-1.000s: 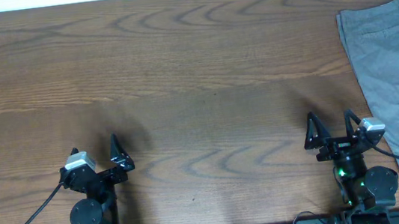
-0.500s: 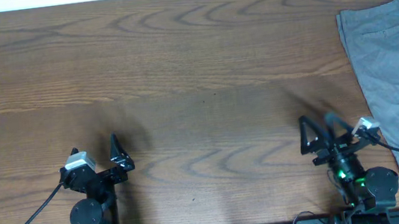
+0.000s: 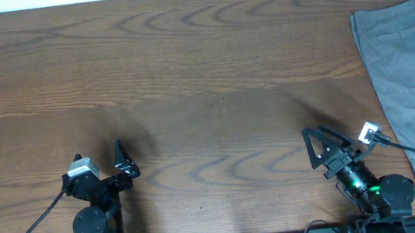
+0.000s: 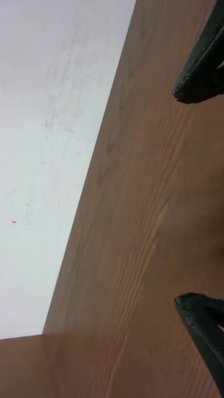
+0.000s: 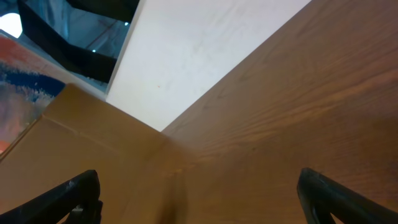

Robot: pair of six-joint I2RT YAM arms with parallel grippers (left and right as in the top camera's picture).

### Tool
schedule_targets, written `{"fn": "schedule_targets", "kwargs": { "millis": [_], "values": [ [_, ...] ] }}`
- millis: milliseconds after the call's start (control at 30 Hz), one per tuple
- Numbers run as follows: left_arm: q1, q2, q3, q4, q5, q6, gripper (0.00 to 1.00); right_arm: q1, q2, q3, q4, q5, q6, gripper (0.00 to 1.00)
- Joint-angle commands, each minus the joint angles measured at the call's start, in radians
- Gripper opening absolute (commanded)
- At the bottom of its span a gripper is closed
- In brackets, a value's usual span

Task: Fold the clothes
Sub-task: 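Rotate the right gripper and move it toward the grey shorts pile, then grasp the grey shorts on the pile with the right gripper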

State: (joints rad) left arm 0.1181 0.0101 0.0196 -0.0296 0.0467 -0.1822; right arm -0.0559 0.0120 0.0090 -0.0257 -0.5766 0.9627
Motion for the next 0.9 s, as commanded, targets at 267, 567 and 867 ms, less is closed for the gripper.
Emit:
{"fn": "schedule_targets", "kwargs": {
  "millis": [267,567,867],
  "values": [
    [0.005,-0.006,-0.016,-0.039,-0.009,0.013,0.98,0.009,-0.003,-0.003,0.003,-0.008,0.089,0.99],
    [0.005,-0.006,-0.016,-0.039,-0.009,0.013,0.98,0.009,-0.003,-0.003,0.156,-0.041,-0.061,0.99],
    [0.005,-0.006,-0.016,-0.039,-0.009,0.013,0.98,0.009,0.062,0.165,0.2,0.077,-0.219,0.99]
  ]
}}
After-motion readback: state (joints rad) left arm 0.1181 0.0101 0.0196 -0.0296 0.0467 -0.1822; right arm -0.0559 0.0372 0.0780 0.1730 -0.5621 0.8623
